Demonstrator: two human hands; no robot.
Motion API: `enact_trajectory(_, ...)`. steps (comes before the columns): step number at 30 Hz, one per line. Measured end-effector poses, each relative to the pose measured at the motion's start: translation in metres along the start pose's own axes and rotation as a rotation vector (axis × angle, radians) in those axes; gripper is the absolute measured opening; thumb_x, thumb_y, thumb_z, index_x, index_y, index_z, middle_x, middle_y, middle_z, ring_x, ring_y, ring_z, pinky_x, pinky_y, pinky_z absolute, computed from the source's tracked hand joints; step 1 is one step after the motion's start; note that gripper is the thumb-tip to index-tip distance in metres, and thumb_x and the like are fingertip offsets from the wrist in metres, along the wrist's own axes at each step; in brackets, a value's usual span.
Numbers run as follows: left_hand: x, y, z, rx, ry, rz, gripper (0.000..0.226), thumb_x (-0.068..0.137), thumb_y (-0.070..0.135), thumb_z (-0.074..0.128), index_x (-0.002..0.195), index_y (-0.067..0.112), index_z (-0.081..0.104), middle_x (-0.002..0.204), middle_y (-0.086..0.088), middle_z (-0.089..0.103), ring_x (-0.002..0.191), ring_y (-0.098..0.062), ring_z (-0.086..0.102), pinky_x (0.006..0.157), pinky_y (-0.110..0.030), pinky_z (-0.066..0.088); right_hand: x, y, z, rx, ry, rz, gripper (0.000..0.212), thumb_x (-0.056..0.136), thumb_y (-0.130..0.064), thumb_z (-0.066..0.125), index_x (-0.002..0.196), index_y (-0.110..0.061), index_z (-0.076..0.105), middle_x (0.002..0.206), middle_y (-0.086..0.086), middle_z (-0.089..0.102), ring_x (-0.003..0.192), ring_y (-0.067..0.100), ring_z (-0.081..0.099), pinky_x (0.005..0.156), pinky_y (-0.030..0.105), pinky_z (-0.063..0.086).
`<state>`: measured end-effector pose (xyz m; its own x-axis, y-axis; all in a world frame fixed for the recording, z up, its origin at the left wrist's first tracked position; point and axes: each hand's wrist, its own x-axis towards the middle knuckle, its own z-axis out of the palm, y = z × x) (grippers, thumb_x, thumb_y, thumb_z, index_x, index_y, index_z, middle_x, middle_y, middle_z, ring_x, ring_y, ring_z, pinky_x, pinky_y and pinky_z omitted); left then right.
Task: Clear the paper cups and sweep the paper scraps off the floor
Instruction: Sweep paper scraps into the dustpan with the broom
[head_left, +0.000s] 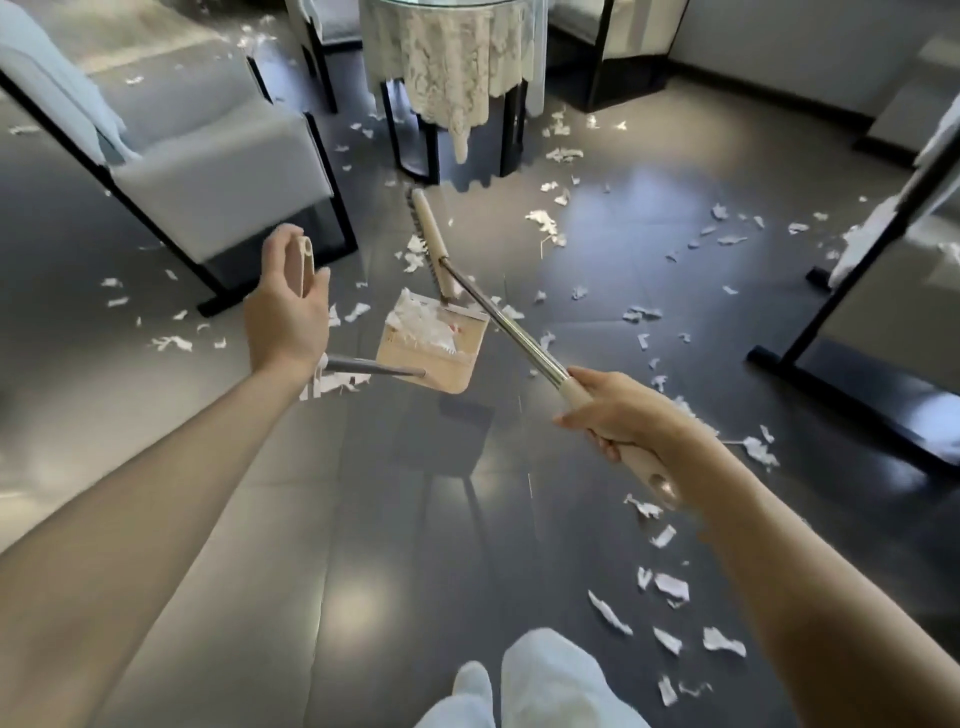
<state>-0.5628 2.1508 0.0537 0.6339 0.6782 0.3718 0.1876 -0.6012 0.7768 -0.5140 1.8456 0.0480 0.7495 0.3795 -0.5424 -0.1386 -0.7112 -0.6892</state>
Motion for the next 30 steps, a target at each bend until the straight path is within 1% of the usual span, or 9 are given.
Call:
enact_trajectory(2,0.047,0.003,0.018,0.008,0.030,0.005,0.034,0.091,0.018,0.058,0.125,0.017,0.050,0.097,0.011,0.059,0.093,-0.026,0.059,0.081,-0.027,0.041,0.043,-0.030,-0.006,0.096,0.024,-0.043,0.047,0.090,-0.010,0.064,0.133,-0.021,0.049,0.043,0.001,0.041,0.032,0.015,0.037,0.037,0.022,0.036)
enact_trajectory(5,0.119,0.000,0.054,0.019,0.071,-0.009,0.034,0.091,0.018,0.057,0.125,0.017,0.050,0.105,0.002,0.063,0.092,-0.026,0.058,0.074,-0.021,0.035,0.117,-0.070,-0.024,0.193,0.048,-0.081,0.040,0.092,-0.012,0.062,0.127,-0.028,0.049,0.052,0.004,0.041,0.037,0.015,0.037,0.038,0.023,0.037)
enact_trajectory(9,0.224,-0.014,0.115,-0.019,0.122,-0.064,0.037,0.090,0.016,0.058,0.127,0.019,0.051,0.118,0.001,0.062,0.099,-0.023,0.058,0.079,-0.019,0.036,0.229,-0.115,-0.067,0.209,0.029,-0.140,0.025,0.095,-0.014,0.058,0.117,-0.025,0.054,0.055,0.003,0.040,0.037,0.013,0.037,0.035,0.023,0.036)
enact_trajectory(12,0.306,-0.021,0.156,-0.030,0.154,-0.117,0.040,0.089,0.016,0.060,0.128,0.021,0.051,0.114,0.007,0.062,0.103,-0.023,0.058,0.083,-0.021,0.037,0.312,-0.155,-0.111,0.161,-0.005,-0.158,0.036,0.095,-0.015,0.058,0.127,-0.029,0.052,0.053,0.003,0.042,0.037,0.014,0.039,0.035,0.023,0.037)
enact_trajectory(16,0.430,-0.008,0.204,-0.071,0.188,-0.123,0.043,0.089,0.014,0.061,0.129,0.022,0.048,0.115,0.012,0.059,0.100,-0.013,0.056,0.083,-0.017,0.036,0.425,-0.235,-0.165,0.124,-0.032,-0.180,0.044,0.096,-0.012,0.056,0.139,-0.009,0.045,0.054,0.005,0.041,0.035,0.012,0.038,0.033,0.022,0.037)
enact_trajectory(19,0.502,-0.016,0.239,-0.132,0.191,-0.157,0.044,0.087,0.012,0.062,0.127,0.025,0.049,0.110,0.015,0.058,0.102,-0.011,0.057,0.088,-0.021,0.041,0.502,-0.282,-0.187,0.132,-0.087,-0.180,0.054,0.097,-0.014,0.056,0.147,-0.018,0.036,0.049,0.005,0.042,0.035,0.013,0.039,0.033,0.022,0.037)
enact_trajectory(23,0.607,-0.037,0.291,-0.092,0.226,-0.163,0.045,0.090,0.014,0.061,0.131,0.025,0.048,0.124,0.006,0.060,0.111,-0.018,0.056,0.087,-0.025,0.042,0.614,-0.346,-0.214,0.121,-0.090,-0.204,0.058,0.096,-0.017,0.057,0.148,-0.027,0.034,0.055,0.007,0.045,0.041,0.013,0.042,0.037,0.022,0.040)
enact_trajectory(26,0.697,-0.059,0.333,-0.071,0.246,-0.159,0.044,0.091,0.014,0.060,0.132,0.025,0.047,0.124,0.003,0.060,0.108,-0.024,0.056,0.085,-0.030,0.043,0.714,-0.397,-0.230,0.128,-0.090,-0.224,0.057,0.096,-0.017,0.058,0.147,-0.028,0.035,0.056,0.005,0.045,0.041,0.012,0.042,0.038,0.022,0.040)
enact_trajectory(30,0.826,-0.086,0.376,-0.052,0.223,-0.122,0.046,0.090,0.013,0.061,0.132,0.024,0.048,0.120,0.005,0.058,0.098,-0.017,0.052,0.079,-0.023,0.040,0.842,-0.485,-0.259,0.104,-0.056,-0.261,0.057,0.096,-0.015,0.056,0.147,-0.028,0.035,0.057,0.004,0.045,0.041,0.012,0.043,0.038,0.022,0.039)
